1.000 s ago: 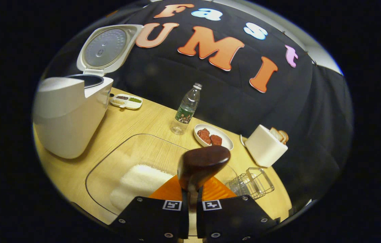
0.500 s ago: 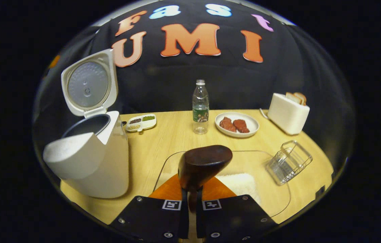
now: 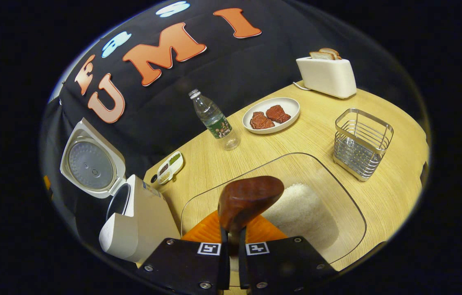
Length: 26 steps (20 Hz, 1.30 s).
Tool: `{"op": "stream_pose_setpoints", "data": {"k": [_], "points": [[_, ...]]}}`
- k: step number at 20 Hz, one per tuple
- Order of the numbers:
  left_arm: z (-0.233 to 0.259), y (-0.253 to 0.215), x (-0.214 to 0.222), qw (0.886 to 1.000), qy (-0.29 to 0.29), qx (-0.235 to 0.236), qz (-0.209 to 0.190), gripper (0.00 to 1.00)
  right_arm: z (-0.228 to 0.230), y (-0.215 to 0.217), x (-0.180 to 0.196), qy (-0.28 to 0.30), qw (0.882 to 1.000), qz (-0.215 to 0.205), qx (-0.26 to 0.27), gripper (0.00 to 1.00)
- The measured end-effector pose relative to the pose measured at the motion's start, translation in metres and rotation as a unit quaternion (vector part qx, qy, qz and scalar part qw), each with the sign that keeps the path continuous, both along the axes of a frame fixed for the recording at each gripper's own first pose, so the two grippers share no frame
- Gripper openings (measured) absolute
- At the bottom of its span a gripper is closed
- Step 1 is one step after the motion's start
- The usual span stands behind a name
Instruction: Close the left gripper, press the button to open the rice cooker; take a wooden spoon from the chopstick holder with the right hand, scoop a spoonful of rice and pour it into the rice cooker, then put the wooden spoon back into the chopstick holder.
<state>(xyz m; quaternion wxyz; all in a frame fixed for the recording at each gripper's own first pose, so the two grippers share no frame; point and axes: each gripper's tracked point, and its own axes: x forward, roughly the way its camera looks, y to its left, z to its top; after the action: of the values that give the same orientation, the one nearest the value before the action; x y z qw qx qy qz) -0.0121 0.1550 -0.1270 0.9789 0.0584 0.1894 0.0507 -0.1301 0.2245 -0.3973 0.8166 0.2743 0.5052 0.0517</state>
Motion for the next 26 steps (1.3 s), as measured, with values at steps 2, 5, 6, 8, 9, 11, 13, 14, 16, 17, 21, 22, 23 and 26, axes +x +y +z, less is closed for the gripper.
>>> {"op": "stream_pose_setpoints", "data": {"k": [2,5,6,8,9,11,13,14,16,17,21,22,23,26], "points": [[0.001,0.000,0.001,1.000,-0.001,-0.001,0.001,0.97,0.000,-0.001,0.000,0.010,1.000,-0.004,0.011,0.08],[0.001,-0.004,0.000,1.000,-0.003,-0.002,0.000,0.97,-0.005,-0.004,0.000,0.033,0.999,-0.018,0.034,0.08],[0.001,-0.004,0.001,1.000,-0.003,-0.002,0.000,0.97,-0.007,-0.006,-0.001,0.040,0.998,-0.025,0.045,0.08],[0.000,-0.005,0.001,1.000,-0.001,-0.003,0.003,0.96,-0.006,-0.005,0.000,0.047,0.996,-0.028,0.063,0.08],[-0.001,-0.005,0.001,1.000,0.000,-0.004,0.004,0.96,-0.005,-0.004,0.000,0.049,0.996,-0.026,0.074,0.08],[-0.001,-0.007,0.002,1.000,0.002,-0.007,0.007,0.97,-0.002,-0.002,0.002,0.052,0.994,-0.022,0.097,0.08],[-0.002,-0.013,0.005,1.000,0.003,-0.010,0.007,0.97,-0.004,-0.006,0.000,0.060,0.991,-0.022,0.117,0.08],[-0.002,-0.016,0.005,1.000,0.002,-0.011,0.007,0.96,-0.004,-0.009,0.000,0.066,0.989,-0.027,0.131,0.08],[0.000,-0.023,0.008,1.000,-0.002,-0.012,0.005,0.96,-0.001,-0.018,0.003,0.071,0.985,-0.044,0.151,0.08],[0.001,-0.027,0.009,1.000,-0.002,-0.013,0.004,0.96,0.001,-0.024,0.006,0.072,0.983,-0.050,0.160,0.08],[0.002,-0.041,0.013,1.000,-0.007,-0.020,0.006,0.97,0.014,-0.047,0.020,0.073,0.974,-0.085,0.196,0.08],[0.002,-0.044,0.013,1.000,-0.007,-0.022,0.007,0.97,0.018,-0.053,0.026,0.072,0.971,-0.097,0.208,0.08],[0.002,-0.048,0.012,1.000,-0.008,-0.024,0.008,0.97,0.023,-0.059,0.030,0.072,0.966,-0.109,0.222,0.08],[0.002,-0.053,0.011,0.999,-0.010,-0.027,0.014,0.97,0.034,-0.075,0.045,0.072,0.953,-0.142,0.257,0.08]]}}
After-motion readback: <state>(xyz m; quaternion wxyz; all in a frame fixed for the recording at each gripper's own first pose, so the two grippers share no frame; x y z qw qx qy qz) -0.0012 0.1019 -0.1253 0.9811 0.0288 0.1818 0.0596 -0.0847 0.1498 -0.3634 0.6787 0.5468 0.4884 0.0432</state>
